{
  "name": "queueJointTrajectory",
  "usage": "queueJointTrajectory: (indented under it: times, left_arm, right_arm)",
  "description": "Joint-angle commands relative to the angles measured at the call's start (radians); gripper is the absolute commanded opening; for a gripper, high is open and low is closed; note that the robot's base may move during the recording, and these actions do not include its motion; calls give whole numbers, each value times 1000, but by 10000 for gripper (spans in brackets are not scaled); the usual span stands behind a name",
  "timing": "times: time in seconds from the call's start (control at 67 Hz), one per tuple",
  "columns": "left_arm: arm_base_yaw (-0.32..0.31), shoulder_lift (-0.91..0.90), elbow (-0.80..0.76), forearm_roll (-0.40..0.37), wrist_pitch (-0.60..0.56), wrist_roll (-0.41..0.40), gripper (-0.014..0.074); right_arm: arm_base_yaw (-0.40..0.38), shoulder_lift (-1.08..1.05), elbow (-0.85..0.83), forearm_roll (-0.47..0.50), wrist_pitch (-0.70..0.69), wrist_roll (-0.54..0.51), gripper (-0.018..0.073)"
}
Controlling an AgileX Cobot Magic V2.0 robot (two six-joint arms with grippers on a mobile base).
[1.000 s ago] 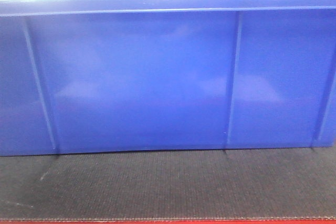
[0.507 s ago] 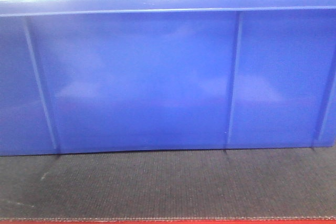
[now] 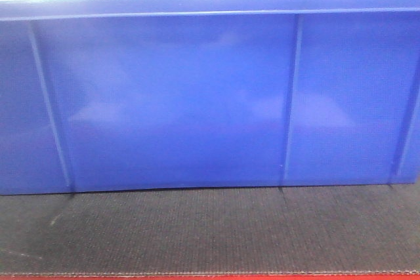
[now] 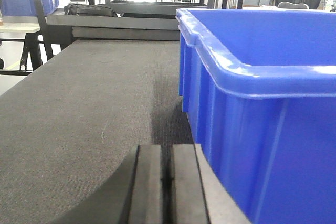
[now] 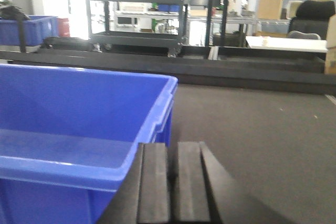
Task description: Move blue bin to conveyor side
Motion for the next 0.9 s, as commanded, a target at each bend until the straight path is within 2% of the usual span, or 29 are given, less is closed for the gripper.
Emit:
queueJointTrajectory:
  times: [0.0,0.09,0.194,0.269,0.478,0.537,0.881]
  left_arm:
    - [0,-4,-1,0,-21,-1,-6]
    - [0,-4,-1,0,-21,-1,-6]
    - [0,-4,-1,0,-21,-1,-6]
    - [0,-4,-1,0,-21,-1,-6]
    - [0,-4,-1,0,-21,-1,-6]
    - [0,-4,-1,0,-21,-1,-6]
    - [0,-4,-1,0,-21,-1,-6]
  right_arm:
    - [-67,-4,31,89,-54,-81,-67]
    - [-163,-4,85,212,-121,-195,-67]
    - [-251,-8,160,244,-190,-197,-67]
    - [-284,-22,220,252,-229,-197,-67]
    - [-294,-35,403,283,-461,-197,-67]
    - [-294,-35,403,291,-373,-199,-67]
    - [-294,-35,403,291,-366,-199,-67]
